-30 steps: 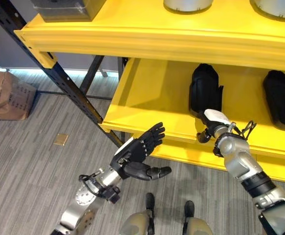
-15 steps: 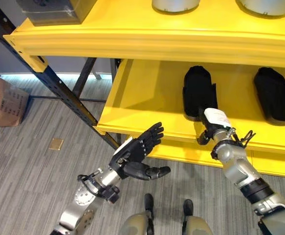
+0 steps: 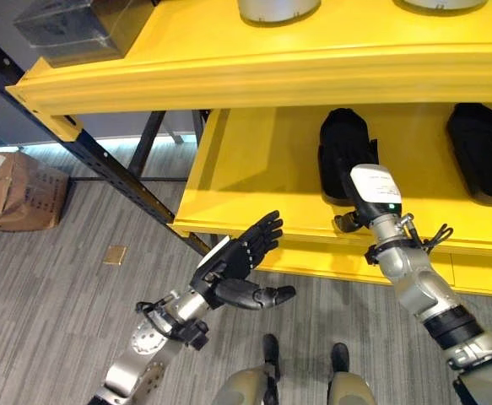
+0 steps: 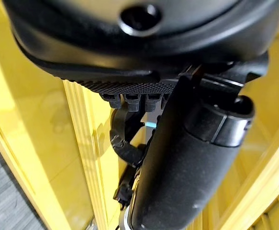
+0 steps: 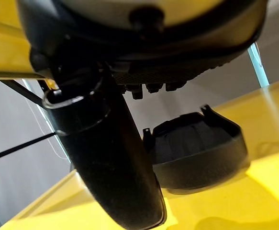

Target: Move parts from the plastic box to the shelf.

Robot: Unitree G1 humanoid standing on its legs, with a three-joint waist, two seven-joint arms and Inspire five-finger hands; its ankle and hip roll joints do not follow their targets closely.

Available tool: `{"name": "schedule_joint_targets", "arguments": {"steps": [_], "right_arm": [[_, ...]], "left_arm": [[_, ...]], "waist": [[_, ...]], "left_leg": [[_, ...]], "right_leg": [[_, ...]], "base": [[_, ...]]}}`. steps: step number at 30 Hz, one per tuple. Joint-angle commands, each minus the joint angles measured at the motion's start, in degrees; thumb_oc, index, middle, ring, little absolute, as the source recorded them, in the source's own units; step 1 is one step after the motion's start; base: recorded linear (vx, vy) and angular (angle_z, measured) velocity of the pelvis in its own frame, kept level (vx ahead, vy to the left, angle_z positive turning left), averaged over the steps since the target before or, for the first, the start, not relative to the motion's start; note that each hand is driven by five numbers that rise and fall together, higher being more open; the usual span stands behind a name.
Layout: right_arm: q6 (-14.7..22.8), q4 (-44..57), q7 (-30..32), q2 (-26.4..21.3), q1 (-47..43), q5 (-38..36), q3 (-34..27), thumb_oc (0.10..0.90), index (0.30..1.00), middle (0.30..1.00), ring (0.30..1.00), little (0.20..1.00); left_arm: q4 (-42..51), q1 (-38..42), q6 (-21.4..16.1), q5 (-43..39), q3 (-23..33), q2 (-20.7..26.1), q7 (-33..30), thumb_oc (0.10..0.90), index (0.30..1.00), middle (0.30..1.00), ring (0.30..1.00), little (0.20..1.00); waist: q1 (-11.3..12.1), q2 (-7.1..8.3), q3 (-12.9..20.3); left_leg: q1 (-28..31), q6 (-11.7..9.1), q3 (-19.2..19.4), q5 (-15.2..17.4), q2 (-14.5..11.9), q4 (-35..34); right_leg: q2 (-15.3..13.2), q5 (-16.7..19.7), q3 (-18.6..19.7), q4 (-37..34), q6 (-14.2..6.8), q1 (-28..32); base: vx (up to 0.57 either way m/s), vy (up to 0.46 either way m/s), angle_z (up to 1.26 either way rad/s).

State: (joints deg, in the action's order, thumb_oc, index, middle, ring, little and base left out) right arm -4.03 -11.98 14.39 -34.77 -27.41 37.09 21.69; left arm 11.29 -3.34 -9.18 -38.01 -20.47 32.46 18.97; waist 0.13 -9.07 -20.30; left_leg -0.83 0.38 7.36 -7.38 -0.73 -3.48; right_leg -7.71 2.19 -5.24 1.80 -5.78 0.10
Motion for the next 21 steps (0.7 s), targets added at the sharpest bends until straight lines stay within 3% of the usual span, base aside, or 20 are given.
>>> {"name": "schedule_joint_targets", "arguments": {"steps": [1, 8, 13, 16, 17, 21], "right_arm": [[4.1, 5.0, 3.9, -2.5, -5.9, 2.7, 0.1, 0.9, 1.0, 1.0, 1.0, 1.0], [7.0, 7.4, 6.9, -2.0, -4.5, 2.4, 0.2, 0.9, 1.0, 1.0, 1.0, 1.0], [12.4, 13.8, 11.9, -1.1, 0.0, 1.6, -2.3, 0.9, 1.0, 1.0, 1.0, 1.0], [16.1, 19.5, 12.8, -0.1, 5.2, 0.5, -4.1, 0.9, 1.0, 1.0, 1.0, 1.0], [19.7, 23.8, 12.9, 0.6, 9.4, -1.0, -5.3, 0.9, 1.0, 1.0, 1.0, 1.0], [22.8, 30.2, 12.1, 0.5, 16.8, -3.4, -7.5, 0.9, 1.0, 1.0, 1.0, 1.0]], "left_arm": [[6.8, 1.8, -7.1, -3.3, -0.3, -1.2, 0.1, 0.9, 1.0, 1.0, 1.0, 1.0], [7.0, 0.5, -7.9, -3.2, -0.1, -1.2, 0.2, 0.9, 1.0, 1.0, 1.0, 1.0], [7.2, -0.7, -9.3, -2.9, 0.1, -1.8, -0.1, 0.9, 1.0, 1.0, 1.0, 1.0], [7.4, -1.8, -10.0, -3.1, 0.7, -2.4, 0.4, 0.9, 1.0, 1.0, 1.0, 1.0], [7.3, -2.5, -10.8, -2.9, 1.0, -2.7, 0.9, 0.9, 1.0, 1.0, 1.0, 1.0], [7.2, -3.8, -12.5, -2.7, 1.5, -3.0, 1.9, 0.9, 1.0, 1.0, 1.0, 1.0]], "waist": [[1.2, 2.09, 4.8], [1.1, 2.28, 5.5], [0.3, 2.6, 6.5], [-0.2, 3.17, 7.6], [-0.9, 4.06, 8.5], [-2.1, 5.41, 9.4]], "left_leg": [[0.5, -0.6, -1.0, 7.5, 1.3, 5.5], [0.9, -0.7, -0.8, 7.6, 1.1, 5.4], [1.6, -0.7, -0.2, 7.9, 0.8, 4.9], [2.3, -0.8, 0.4, 8.2, 0.6, 4.5], [2.9, -0.8, 0.8, 8.4, 0.3, 4.1], [3.7, -0.7, 1.6, 8.7, 0.0, 3.3]], "right_leg": [[-0.9, -3.5, -0.8, 5.8, 1.2, -2.5], [-0.9, -3.5, -0.8, 5.4, 1.2, -2.0], [-0.7, -3.4, -0.4, 4.7, 1.1, -1.5], [-0.5, -3.1, -0.1, 3.6, 0.9, -0.7], [-0.1, -2.8, 0.3, 2.6, 0.7, -0.1], [0.5, -2.2, 1.1, 1.2, 0.3, 0.5]], "base": [[0.0, 0.0, 0.0], [0.0, 0.0, 0.0], [-0.01, 0.037, 0.0], [-0.03, 0.065, -0.04], [-0.04, 0.064, -0.12], [-0.07, 0.072, -0.07]]}}
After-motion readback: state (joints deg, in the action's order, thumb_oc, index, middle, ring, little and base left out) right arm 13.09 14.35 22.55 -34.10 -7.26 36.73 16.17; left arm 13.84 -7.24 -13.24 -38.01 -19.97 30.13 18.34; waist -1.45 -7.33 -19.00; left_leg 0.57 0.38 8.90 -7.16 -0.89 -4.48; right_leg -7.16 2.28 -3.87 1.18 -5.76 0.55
